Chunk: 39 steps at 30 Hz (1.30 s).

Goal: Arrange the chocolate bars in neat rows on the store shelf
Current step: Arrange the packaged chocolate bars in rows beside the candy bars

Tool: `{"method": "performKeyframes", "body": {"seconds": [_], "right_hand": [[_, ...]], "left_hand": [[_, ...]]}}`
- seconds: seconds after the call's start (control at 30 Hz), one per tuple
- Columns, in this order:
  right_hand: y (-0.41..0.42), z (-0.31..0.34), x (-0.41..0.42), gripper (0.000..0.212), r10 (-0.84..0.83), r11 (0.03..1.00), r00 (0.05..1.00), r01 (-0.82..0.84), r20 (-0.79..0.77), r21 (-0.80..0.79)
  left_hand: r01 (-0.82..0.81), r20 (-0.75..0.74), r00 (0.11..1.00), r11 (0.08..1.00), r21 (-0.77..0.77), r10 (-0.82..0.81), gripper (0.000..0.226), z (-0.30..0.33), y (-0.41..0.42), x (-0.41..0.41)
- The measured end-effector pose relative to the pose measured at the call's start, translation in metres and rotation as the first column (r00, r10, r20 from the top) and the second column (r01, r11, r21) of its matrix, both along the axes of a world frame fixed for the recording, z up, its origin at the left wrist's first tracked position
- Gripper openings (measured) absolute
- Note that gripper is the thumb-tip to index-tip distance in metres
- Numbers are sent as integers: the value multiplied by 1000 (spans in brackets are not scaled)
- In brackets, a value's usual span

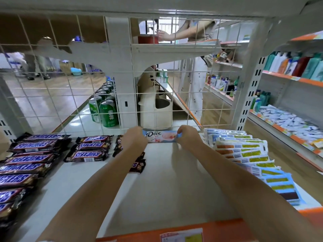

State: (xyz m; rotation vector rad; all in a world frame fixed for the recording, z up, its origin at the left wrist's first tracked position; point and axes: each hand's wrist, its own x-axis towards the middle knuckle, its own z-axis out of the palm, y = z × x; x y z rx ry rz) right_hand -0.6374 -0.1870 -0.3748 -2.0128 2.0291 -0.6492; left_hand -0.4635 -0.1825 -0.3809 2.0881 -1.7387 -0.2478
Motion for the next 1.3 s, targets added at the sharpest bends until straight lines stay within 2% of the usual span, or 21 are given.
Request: {"method": "performKeyframes", "body": {"seconds": [0.1, 0.2, 0.3, 0.4, 0.53, 0.77, 0.87, 0.93, 1.13, 1.3], "right_hand": [[6, 8, -5, 34, 11, 1000, 998, -10, -68, 5], [21, 13, -11, 36, 37, 998, 986, -45, -161, -44], [41, 17, -14, 33, 63, 990, 970, -90, -237, -108], [67, 25, -19, 37, 77, 988, 962, -108, -260, -108], [104, 27, -37, 37, 99, 979, 940, -150, -327, -135], [160, 29, -87, 37, 119, 988, 939, -145, -322, -57], [181, 30, -108, 39, 109, 992, 950, -124, -294, -34], [192, 31, -123, 33, 64, 996, 943, -81, -327, -39], [217, 36, -158, 49, 43, 999, 930, -47, -365, -1], [227, 34, -173, 45, 85, 996, 901, -84, -426, 22]], "left_hand": [[3, 26, 1000, 996, -85, -1, 16, 9, 13, 0], [106, 72, 993, 979, -176, -95, 22, 15, 31, -7], [228, 142, 968, 960, -163, -206, 26, 20, 51, -23], [261, 140, 960, 956, -136, -242, 30, 23, 73, -43], [325, 135, 940, 942, -87, -312, 46, 21, 103, -76], [452, 206, 877, 890, -52, -433, 45, 20, 157, -128], [508, 188, 852, 858, -74, -488, 41, 23, 177, -143], [531, 168, 841, 844, -80, -514, 37, 26, 187, -149], [520, 178, 847, 850, -79, -502, 38, 23, 194, -159], [510, 184, 853, 854, -97, -489, 37, 23, 194, -160]]}}
